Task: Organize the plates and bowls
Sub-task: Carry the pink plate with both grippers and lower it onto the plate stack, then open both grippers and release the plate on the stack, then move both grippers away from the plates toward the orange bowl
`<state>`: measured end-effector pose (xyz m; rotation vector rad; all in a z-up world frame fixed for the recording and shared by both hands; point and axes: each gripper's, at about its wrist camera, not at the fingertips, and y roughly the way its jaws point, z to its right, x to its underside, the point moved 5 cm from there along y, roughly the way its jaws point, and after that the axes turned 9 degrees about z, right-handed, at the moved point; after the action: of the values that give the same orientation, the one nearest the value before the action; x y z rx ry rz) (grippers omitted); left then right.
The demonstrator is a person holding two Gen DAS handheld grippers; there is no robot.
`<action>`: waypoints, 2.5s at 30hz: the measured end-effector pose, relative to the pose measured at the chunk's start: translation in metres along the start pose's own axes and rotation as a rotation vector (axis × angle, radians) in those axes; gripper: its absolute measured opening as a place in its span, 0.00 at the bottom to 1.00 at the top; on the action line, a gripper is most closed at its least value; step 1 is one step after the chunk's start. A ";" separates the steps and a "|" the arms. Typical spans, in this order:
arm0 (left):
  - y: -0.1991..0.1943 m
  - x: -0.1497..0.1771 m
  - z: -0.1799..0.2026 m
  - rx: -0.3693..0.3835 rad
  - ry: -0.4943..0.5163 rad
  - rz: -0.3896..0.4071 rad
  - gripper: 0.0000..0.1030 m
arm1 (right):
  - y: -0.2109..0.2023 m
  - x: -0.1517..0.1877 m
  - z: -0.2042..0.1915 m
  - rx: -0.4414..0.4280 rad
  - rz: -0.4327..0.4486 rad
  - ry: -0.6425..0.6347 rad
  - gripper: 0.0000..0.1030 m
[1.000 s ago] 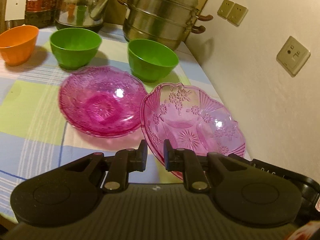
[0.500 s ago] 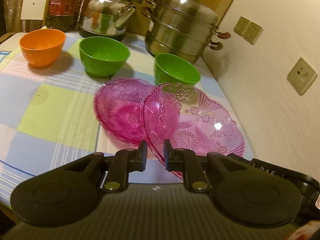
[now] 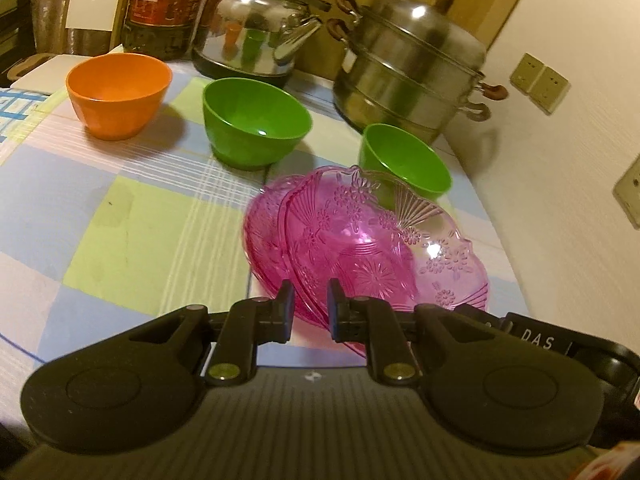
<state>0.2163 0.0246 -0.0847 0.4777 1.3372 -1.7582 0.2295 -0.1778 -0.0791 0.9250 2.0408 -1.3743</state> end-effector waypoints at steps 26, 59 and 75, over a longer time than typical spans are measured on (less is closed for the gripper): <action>0.063 -0.008 -0.023 -0.037 0.045 -0.051 0.15 | 0.074 0.008 -0.018 0.024 -0.040 -0.093 0.13; 0.030 -0.007 -0.023 -0.068 0.054 -0.003 0.25 | 0.037 0.010 -0.006 0.040 0.014 -0.077 0.43; -0.029 0.007 -0.017 -0.039 0.068 0.001 0.26 | -0.023 0.017 -0.019 0.021 0.034 -0.113 0.43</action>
<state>0.1858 0.0391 -0.0781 0.5205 1.4160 -1.7248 0.2002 -0.1619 -0.0716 0.8676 1.9217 -1.4004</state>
